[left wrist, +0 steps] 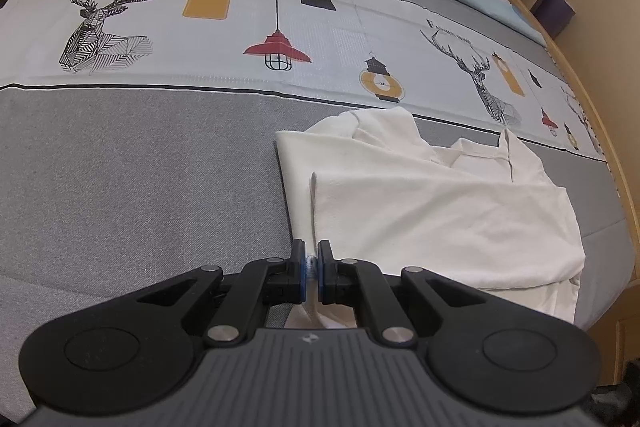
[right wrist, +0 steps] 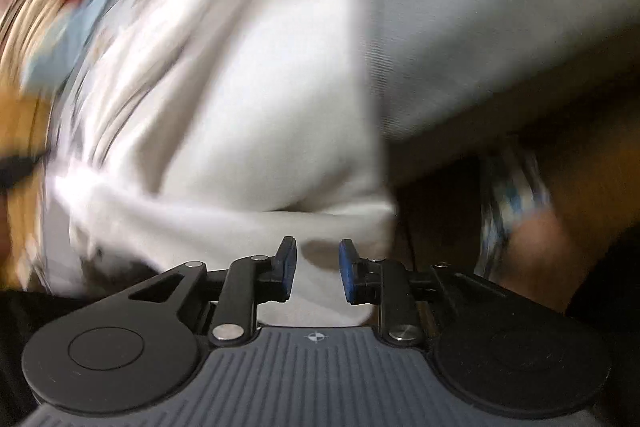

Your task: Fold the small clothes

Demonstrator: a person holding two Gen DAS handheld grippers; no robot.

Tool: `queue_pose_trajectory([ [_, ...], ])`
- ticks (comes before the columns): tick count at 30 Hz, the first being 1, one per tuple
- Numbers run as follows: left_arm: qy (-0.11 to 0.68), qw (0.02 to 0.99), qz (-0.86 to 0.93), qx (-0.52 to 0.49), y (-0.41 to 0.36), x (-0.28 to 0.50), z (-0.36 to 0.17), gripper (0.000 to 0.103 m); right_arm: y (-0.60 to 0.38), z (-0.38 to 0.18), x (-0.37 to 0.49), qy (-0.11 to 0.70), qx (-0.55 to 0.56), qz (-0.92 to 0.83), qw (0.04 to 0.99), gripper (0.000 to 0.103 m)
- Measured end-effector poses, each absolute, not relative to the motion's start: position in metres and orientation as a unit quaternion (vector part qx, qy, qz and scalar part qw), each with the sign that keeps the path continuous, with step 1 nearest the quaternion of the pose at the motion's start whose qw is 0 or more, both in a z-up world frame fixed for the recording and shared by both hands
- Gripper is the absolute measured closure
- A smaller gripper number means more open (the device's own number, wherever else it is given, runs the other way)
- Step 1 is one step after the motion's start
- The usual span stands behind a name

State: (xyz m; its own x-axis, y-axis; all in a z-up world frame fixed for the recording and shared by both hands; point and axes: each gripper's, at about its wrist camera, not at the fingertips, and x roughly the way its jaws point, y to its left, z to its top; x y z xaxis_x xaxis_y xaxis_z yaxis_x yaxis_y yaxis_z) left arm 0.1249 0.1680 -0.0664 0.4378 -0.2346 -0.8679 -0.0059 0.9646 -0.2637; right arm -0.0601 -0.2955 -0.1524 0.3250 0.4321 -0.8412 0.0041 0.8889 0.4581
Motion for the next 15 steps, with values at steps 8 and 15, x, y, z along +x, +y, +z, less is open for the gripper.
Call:
queue_pose_trajectory([
  [8,0.526,0.840,-0.072,-0.109,0.162,0.127,-0.066,0.098,-0.163,-0.125,-0.103,0.475,-0.143,0.271,0.825,0.064],
  [15,0.526,0.840,-0.071,-0.115,0.167,0.124,-0.065,0.098,-0.138,-0.177,-0.108,0.509,-0.329,0.185,0.774,0.077],
])
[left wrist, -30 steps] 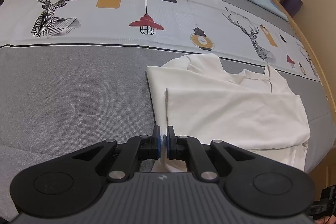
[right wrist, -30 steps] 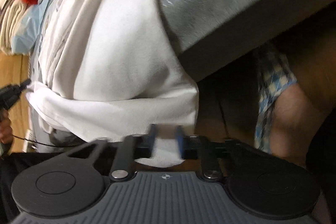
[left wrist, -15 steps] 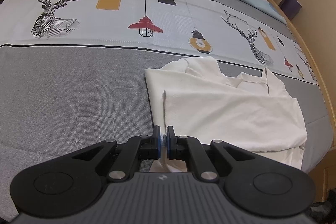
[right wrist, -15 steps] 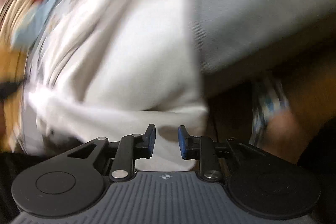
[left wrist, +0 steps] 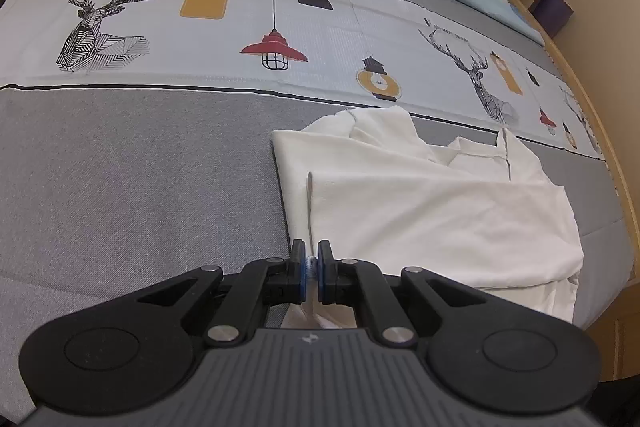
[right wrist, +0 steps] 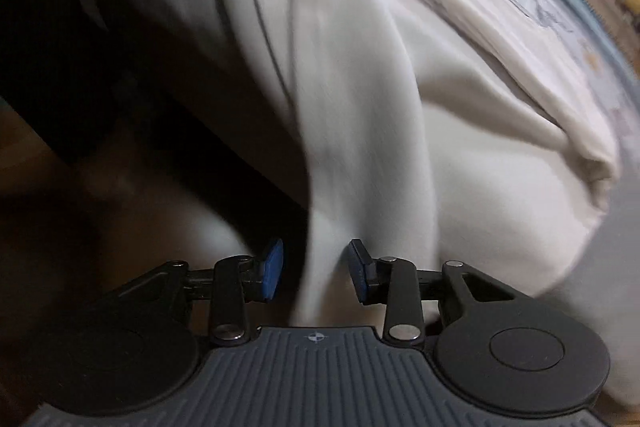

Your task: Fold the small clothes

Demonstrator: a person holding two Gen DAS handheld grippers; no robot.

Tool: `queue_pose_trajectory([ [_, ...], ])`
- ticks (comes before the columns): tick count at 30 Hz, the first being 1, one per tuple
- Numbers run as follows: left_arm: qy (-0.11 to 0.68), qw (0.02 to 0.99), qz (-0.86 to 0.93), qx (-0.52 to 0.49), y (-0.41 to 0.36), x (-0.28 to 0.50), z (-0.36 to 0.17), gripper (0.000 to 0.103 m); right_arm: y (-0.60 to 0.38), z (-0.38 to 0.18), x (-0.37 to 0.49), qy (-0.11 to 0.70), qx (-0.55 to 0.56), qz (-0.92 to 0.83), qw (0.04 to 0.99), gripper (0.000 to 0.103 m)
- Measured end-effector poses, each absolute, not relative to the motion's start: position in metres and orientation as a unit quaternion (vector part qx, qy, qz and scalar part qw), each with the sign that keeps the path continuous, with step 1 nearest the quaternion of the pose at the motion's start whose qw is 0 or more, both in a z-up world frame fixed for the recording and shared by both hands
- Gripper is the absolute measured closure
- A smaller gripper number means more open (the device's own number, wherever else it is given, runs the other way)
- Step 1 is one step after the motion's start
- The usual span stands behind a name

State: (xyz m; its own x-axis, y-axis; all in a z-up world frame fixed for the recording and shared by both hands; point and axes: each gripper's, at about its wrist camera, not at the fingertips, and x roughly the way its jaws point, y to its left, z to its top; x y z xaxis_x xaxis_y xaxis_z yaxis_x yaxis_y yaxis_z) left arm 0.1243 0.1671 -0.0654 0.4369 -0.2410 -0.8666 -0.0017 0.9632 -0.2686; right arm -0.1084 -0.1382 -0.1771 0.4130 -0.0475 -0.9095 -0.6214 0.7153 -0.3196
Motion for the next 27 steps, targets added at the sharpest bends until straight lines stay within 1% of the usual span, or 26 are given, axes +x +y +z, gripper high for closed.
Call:
queue_pose_trajectory([
  [1,0.526,0.840,-0.071,-0.116,0.167,0.124,-0.065,0.098,-0.143,-0.178,-0.107,0.516,-0.338,0.175,0.767,0.092],
  [2,0.525,0.840,-0.072,-0.117,0.168,0.124,-0.065,0.098,-0.148,-0.175,-0.105,0.522,-0.342,0.168,0.763,0.100],
  [3,0.525,0.840,-0.072,-0.118,0.168,0.125,-0.065,0.098,-0.155,-0.168,-0.102,0.525,-0.340,0.165,0.763,0.102],
  [6,0.523,0.840,-0.075,-0.121,0.169,0.124,-0.063,0.098,-0.171,-0.129,-0.093,0.520,-0.311,0.163,0.779,0.103],
  [10,0.516,0.843,-0.082,-0.125,0.169,0.123,-0.059,0.098,-0.208,-0.050,-0.063,0.509,-0.239,0.180,0.807,0.103],
  [12,0.511,0.845,-0.086,-0.132,0.170,0.122,-0.056,0.098,-0.233,-0.004,-0.034,0.501,-0.207,0.189,0.819,0.103],
  [15,0.502,0.849,-0.084,-0.146,0.174,0.124,-0.053,0.098,-0.262,0.055,0.024,0.471,-0.193,0.181,0.842,0.103],
  [17,0.490,0.852,-0.081,-0.165,0.179,0.127,-0.050,0.098,-0.273,0.079,0.065,0.444,-0.181,0.144,0.866,0.103],
  [19,0.476,0.857,-0.065,-0.188,0.185,0.131,-0.046,0.097,-0.296,0.088,0.117,0.411,-0.155,0.039,0.897,0.103],
  [21,0.464,0.858,-0.049,-0.218,0.193,0.132,-0.044,0.097,-0.321,0.087,0.150,0.395,-0.081,-0.026,0.915,0.098],
  [23,0.459,0.853,-0.049,-0.245,0.200,0.135,-0.043,0.097,-0.345,0.080,0.157,0.388,0.019,-0.024,0.921,0.097],
  [24,0.459,0.851,-0.052,-0.251,0.201,0.135,-0.043,0.097,-0.351,0.073,0.155,0.384,0.048,-0.016,0.922,0.097],
  [26,0.462,0.851,-0.056,-0.242,0.201,0.135,-0.043,0.097,-0.352,0.052,0.143,0.385,0.059,0.016,0.921,0.097],
  [27,0.464,0.852,-0.057,-0.235,0.202,0.134,-0.044,0.097,-0.350,0.038,0.134,0.393,0.050,0.036,0.918,0.094],
])
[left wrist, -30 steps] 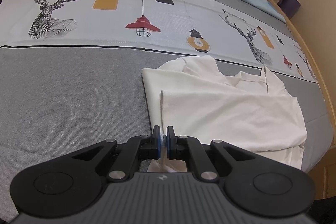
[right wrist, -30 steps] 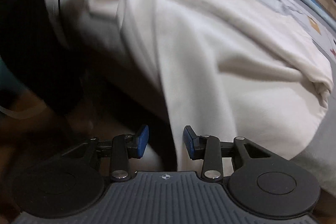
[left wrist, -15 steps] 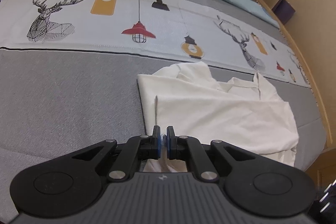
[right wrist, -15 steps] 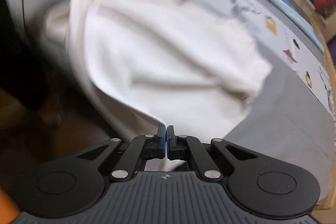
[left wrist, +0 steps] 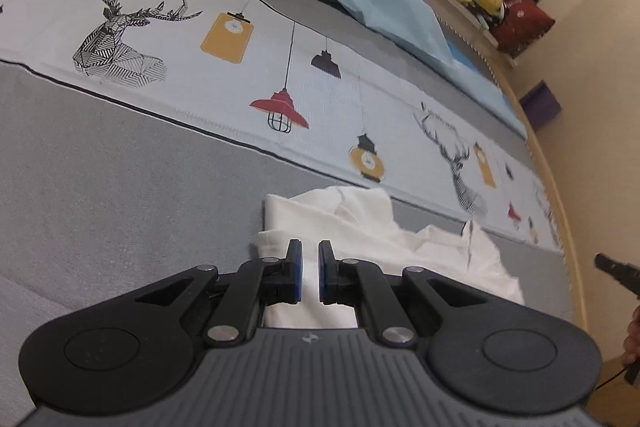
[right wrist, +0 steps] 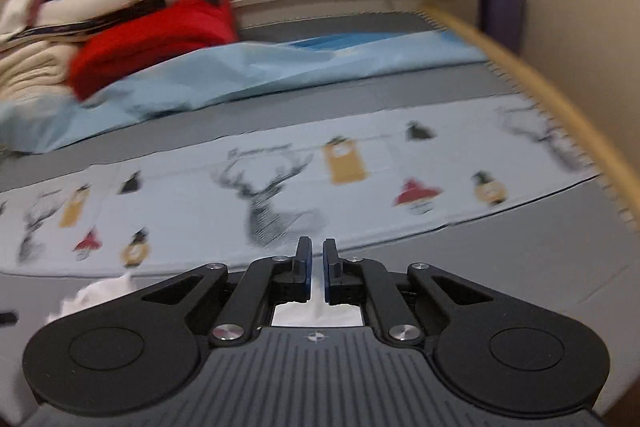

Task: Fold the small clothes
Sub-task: 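Grasp the folded T-shirt edge with both grippers and lift it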

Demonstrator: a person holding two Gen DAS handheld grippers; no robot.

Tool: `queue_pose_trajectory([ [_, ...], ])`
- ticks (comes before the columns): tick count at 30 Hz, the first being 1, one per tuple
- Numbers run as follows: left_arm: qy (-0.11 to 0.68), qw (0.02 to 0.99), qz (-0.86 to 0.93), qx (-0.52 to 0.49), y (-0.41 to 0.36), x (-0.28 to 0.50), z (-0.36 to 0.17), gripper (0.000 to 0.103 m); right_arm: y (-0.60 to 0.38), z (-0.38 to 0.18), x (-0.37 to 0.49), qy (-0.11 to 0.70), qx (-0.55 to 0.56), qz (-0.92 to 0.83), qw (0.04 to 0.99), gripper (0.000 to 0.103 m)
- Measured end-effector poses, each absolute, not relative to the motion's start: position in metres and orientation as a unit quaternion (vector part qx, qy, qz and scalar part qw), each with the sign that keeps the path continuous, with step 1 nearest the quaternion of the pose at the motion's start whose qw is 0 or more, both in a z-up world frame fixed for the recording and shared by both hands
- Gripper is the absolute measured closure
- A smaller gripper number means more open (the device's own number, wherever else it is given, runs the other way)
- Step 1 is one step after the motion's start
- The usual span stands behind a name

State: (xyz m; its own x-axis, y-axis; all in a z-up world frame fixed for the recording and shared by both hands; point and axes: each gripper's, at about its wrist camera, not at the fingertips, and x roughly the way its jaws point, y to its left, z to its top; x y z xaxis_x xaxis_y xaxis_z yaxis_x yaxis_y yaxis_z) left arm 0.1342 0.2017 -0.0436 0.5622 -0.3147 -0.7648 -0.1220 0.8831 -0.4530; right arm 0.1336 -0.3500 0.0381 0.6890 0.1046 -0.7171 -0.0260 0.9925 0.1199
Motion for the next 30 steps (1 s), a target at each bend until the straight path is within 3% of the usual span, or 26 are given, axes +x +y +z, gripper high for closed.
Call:
queue_pose_trajectory([
  [3,0.478,0.846,-0.056,-0.229,0.204,0.132,-0.049,0.097,-0.343,-0.009,0.127,0.434,0.039,0.070,0.897,0.085],
  [8,0.508,0.831,-0.053,-0.219,0.201,0.134,-0.064,0.091,-0.344,-0.074,0.126,0.507,0.090,0.067,0.855,0.085],
  [12,0.527,0.821,-0.050,-0.212,0.194,0.143,-0.075,0.080,-0.334,-0.085,0.137,0.499,0.064,0.083,0.860,0.074],
  [17,0.544,0.815,-0.040,-0.197,0.182,0.161,-0.087,0.068,-0.335,-0.101,0.148,0.518,0.052,0.095,0.849,0.074],
  [20,0.556,0.811,-0.036,-0.177,0.174,0.170,-0.095,0.066,-0.332,-0.104,0.156,0.519,0.044,0.100,0.848,0.075],
  [21,0.560,0.810,-0.035,-0.171,0.172,0.173,-0.098,0.066,-0.331,-0.105,0.158,0.518,0.038,0.099,0.849,0.077],
  [22,0.562,0.810,-0.034,-0.165,0.170,0.175,-0.100,0.066,-0.331,-0.106,0.161,0.515,0.033,0.098,0.851,0.092],
  [23,0.562,0.810,-0.033,-0.161,0.169,0.176,-0.101,0.066,-0.331,-0.105,0.162,0.510,0.032,0.096,0.854,0.101],
  [30,0.562,0.814,-0.042,-0.137,0.159,0.182,-0.103,0.067,-0.353,-0.085,0.164,0.488,0.082,0.069,0.866,0.103],
])
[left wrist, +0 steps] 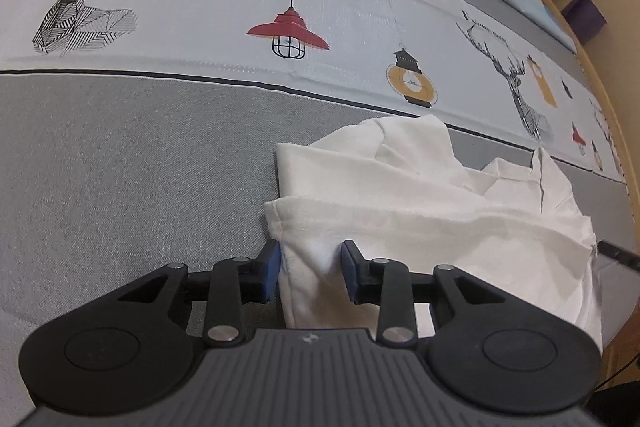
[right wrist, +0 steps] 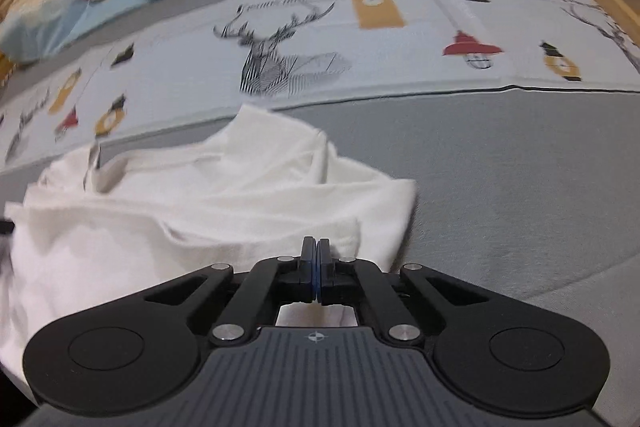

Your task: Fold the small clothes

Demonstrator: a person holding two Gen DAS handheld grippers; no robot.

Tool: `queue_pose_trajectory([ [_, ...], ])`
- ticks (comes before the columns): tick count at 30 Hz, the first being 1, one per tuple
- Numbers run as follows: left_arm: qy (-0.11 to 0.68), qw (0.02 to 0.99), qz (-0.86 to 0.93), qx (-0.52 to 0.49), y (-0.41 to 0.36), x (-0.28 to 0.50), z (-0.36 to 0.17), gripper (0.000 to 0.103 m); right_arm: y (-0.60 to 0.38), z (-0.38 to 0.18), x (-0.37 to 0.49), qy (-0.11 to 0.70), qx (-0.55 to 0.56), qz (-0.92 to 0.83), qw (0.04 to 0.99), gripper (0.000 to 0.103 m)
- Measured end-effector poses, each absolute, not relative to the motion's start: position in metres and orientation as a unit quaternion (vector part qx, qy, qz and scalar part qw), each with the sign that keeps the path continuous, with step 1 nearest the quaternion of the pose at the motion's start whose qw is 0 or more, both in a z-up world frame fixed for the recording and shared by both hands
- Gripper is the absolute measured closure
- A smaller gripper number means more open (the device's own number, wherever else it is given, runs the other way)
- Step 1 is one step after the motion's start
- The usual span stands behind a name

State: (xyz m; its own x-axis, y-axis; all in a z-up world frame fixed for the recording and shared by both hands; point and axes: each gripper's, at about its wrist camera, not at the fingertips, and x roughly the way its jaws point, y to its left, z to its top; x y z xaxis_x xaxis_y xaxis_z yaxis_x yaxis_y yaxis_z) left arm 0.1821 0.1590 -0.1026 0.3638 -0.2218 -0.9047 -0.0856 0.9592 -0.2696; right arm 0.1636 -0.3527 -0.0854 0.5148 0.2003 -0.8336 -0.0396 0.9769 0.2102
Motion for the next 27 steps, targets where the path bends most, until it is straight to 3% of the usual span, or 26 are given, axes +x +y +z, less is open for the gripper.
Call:
queue_pose_trajectory([
  [2,0.562,0.814,-0.042,-0.140,0.160,0.183,-0.102,0.067,-0.362,-0.081,0.162,0.479,0.112,0.070,0.868,0.100],
  [4,0.561,0.814,-0.040,-0.143,0.161,0.183,-0.102,0.067,-0.366,-0.084,0.161,0.482,0.117,0.068,0.865,0.078],
  [6,0.562,0.813,-0.037,-0.145,0.161,0.184,-0.102,0.067,-0.362,-0.090,0.162,0.496,0.101,0.075,0.859,0.067],
  [11,0.560,0.816,-0.035,-0.139,0.160,0.185,-0.102,0.068,-0.340,-0.106,0.164,0.514,0.029,0.087,0.853,0.068],
  [12,0.558,0.818,-0.035,-0.136,0.160,0.184,-0.101,0.070,-0.338,-0.106,0.164,0.512,0.024,0.088,0.854,0.072],
  [14,0.555,0.822,-0.036,-0.127,0.159,0.183,-0.100,0.083,-0.333,-0.106,0.164,0.510,0.016,0.095,0.855,0.094],
  [15,0.553,0.823,-0.037,-0.122,0.159,0.182,-0.099,0.087,-0.332,-0.105,0.163,0.507,0.009,0.095,0.857,0.096],
  [17,0.549,0.827,-0.042,-0.112,0.158,0.180,-0.096,0.095,-0.329,-0.101,0.161,0.499,-0.001,0.092,0.862,0.098],
  [27,0.424,0.894,-0.021,-0.143,0.171,0.175,-0.043,0.096,-0.353,-0.030,0.163,0.295,0.062,0.023,0.953,0.100],
])
